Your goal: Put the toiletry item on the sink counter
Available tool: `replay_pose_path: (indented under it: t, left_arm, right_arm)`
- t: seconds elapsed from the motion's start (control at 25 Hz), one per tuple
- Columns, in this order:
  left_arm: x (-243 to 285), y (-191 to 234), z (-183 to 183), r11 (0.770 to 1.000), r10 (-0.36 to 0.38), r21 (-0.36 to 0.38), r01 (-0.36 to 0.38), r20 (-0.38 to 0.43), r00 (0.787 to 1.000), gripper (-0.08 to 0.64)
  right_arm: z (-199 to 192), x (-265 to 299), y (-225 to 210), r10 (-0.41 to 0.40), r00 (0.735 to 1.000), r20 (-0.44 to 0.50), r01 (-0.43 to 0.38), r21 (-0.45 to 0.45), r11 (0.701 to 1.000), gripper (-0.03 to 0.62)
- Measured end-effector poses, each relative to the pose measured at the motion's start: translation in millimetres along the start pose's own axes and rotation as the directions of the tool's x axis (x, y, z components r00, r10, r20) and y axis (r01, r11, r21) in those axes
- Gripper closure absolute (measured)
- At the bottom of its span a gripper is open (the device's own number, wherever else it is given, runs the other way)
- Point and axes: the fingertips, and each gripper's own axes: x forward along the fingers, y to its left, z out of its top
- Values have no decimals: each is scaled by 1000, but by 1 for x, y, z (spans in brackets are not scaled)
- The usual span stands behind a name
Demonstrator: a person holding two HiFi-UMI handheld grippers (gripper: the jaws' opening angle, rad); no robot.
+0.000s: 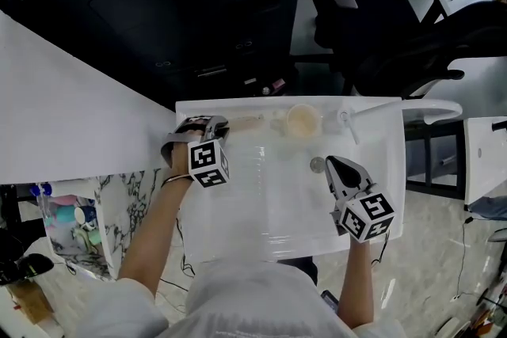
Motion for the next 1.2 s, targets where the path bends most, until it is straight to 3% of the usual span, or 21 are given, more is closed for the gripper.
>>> replay_pose_path:
  t: [0.2,0.36,0.48,0.72,0.84,1.0,1.2]
  left_arm:
    - [2,-6,7,984,-74,-153,85,78,994,498]
    - [6,-12,9,973,-112,-190,132,112,987,472]
    - [10,-10,12,974,-123,-176,142,114,986,470]
    - [20,-9,21,981,-187,-38,192,98,977,459]
    - [22,-6,21,977,-208,-28,211,97,973,440]
    - [19,-6,20,971,-209,-93,219,104,972,392]
    - [3,-5,20,947,-169,-250,200,142,975,383]
  right_arm:
    - [2,0,1,-7,1000,5,6,3,1000,597]
    - [5,-4,1,-12,1000,19,12,17,1000,597]
    - [-1,-10,-2,-17,1000,13,17,20,1000,597]
    - [-15,-24,-9,-38,999,0,38,43,998,597]
    - [-20,-31,-11,-38,999,-3,38,46,998,597]
    - [-21,-44,-13,-49,999,-2,49,40,998,597]
    - [-9,-63,-19,-68,998,10,68,11,998,597]
